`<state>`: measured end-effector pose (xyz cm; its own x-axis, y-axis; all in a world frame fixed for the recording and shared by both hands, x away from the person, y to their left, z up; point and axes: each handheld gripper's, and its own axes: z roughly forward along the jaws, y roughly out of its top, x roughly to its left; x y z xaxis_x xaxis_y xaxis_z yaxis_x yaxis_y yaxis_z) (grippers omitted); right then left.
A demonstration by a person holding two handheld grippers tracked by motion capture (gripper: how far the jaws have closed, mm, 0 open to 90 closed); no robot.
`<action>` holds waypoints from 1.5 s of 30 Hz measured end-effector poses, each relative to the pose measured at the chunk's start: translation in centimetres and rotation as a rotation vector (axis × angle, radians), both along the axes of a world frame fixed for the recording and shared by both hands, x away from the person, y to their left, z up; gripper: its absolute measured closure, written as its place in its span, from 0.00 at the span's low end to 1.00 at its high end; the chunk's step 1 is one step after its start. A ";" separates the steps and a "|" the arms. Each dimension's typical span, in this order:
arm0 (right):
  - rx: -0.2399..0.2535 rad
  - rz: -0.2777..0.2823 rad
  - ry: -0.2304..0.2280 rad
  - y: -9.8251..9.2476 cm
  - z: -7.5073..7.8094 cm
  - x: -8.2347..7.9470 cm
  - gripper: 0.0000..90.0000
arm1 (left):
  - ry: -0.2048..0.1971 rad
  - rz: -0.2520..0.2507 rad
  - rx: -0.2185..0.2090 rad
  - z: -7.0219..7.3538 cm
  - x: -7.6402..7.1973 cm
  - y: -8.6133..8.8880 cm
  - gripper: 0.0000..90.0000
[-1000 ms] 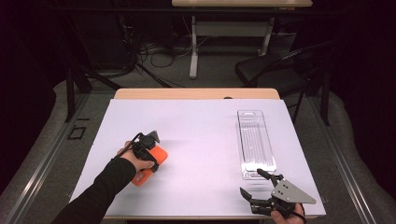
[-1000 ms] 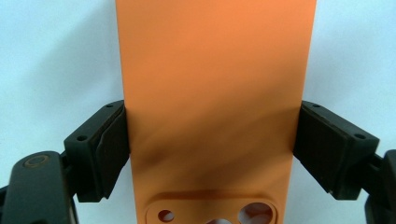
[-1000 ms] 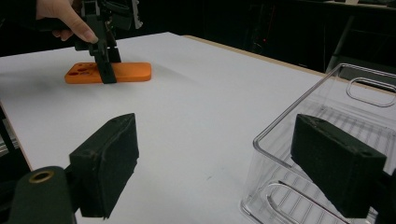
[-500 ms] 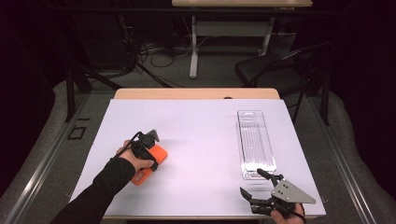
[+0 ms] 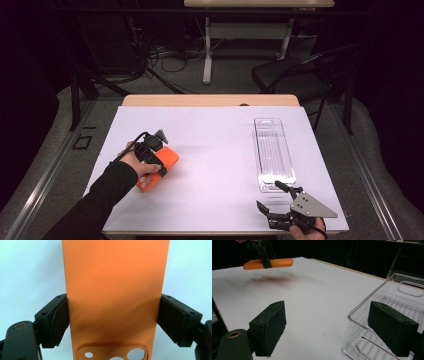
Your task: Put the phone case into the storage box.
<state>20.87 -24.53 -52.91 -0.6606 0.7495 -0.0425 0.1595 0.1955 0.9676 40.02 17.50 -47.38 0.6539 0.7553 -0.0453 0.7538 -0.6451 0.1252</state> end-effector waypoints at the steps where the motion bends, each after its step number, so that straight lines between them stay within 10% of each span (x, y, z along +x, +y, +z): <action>1: 0.000 -0.001 0.001 0.0 0.0 0.0 0.16 | -0.003 0.002 -0.008 0.4 0.0 0.0 0.18; 27: 0.016 -0.026 0.004 0.0 0.9 0.5 0.16 | -0.081 -0.101 -0.092 5.7 -0.1 -1.7 0.18; 38: -0.098 -0.006 0.055 1.6 3.2 3.4 0.16 | -0.081 -0.149 -0.086 6.3 0.1 -3.6 0.18; 45: -0.129 0.010 0.006 3.6 5.0 5.1 0.16 | -0.081 -0.178 -0.081 6.8 0.3 -4.7 0.18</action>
<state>25.98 -20.93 -47.89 -0.6689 0.7311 -0.1343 0.1621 0.3197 0.9335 40.32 12.83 -40.56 0.7804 0.6238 -0.0433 0.6145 -0.7522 0.2379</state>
